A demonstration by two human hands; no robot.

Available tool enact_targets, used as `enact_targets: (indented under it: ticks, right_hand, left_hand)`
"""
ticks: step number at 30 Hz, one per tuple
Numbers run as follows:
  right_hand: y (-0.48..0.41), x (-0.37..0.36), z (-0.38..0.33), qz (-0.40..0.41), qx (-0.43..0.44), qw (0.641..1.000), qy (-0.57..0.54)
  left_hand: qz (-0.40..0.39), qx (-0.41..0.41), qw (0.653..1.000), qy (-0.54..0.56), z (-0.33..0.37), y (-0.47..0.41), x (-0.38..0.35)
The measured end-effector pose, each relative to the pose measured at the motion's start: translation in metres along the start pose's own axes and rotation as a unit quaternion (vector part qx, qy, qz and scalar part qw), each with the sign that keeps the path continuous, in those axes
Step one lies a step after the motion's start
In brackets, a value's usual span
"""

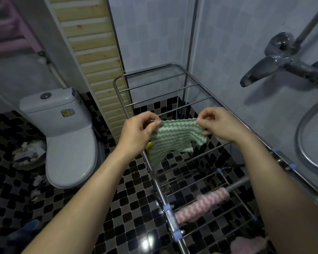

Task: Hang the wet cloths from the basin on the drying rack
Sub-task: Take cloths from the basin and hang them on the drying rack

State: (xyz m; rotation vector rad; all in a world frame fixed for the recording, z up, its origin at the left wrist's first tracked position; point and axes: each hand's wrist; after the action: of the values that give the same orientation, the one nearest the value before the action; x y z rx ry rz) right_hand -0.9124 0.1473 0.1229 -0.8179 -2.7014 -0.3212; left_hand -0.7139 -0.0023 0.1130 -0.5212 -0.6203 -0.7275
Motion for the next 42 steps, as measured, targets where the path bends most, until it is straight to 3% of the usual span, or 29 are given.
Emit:
enact_targets:
  ticks: [6,12,15,23,30,33,36,38,42]
  right_hand:
    - [-0.018,-0.015,0.022,0.014,0.053,0.991,0.123]
    - [-0.024,-0.020,0.040,-0.012,0.017,0.999,-0.033]
    - [-0.016,-0.020,0.046,-0.010,0.054,0.998,0.017]
    - [0.028,-0.023,0.094,-0.145,-0.004,0.969,0.201]
    - [0.039,-0.025,0.122,-0.192,-0.059,0.916,0.348]
    - [0.039,-0.024,0.121,-0.114,-0.111,0.944,0.289]
    - [0.031,-0.030,0.125,0.048,-0.128,0.977,0.162]
    - [0.025,-0.037,0.127,0.079,-0.153,0.983,0.070]
    - [0.019,-0.051,0.134,0.113,-0.175,0.978,0.003]
  left_hand:
    - [0.014,0.102,0.994,0.029,-0.031,-0.001,-0.029]
    - [0.034,0.101,0.994,0.027,-0.037,0.008,-0.038]
    - [0.031,0.091,0.995,0.002,-0.037,0.019,-0.037]
    - [-0.124,0.052,0.987,-0.087,-0.047,0.093,-0.062]
    - [-0.210,-0.029,0.960,-0.183,-0.042,0.115,-0.087]
    - [-0.225,-0.022,0.953,-0.201,-0.041,0.111,-0.089]
    - [-0.145,0.010,0.970,-0.193,-0.045,0.102,-0.091]
    - [-0.090,0.040,0.972,-0.213,-0.050,0.095,-0.092]
    - [-0.111,0.056,0.956,-0.265,-0.056,0.087,-0.094]
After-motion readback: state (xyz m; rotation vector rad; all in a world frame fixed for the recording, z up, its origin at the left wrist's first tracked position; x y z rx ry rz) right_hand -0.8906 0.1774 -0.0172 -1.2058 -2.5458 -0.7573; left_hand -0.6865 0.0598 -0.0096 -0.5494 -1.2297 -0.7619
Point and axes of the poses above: each hand's wrist, its own y-axis away from the middle knuckle, its own x-axis out of the back of the hand, z = x × y, and after that the axes turned 13 degrees about -y, right-handed
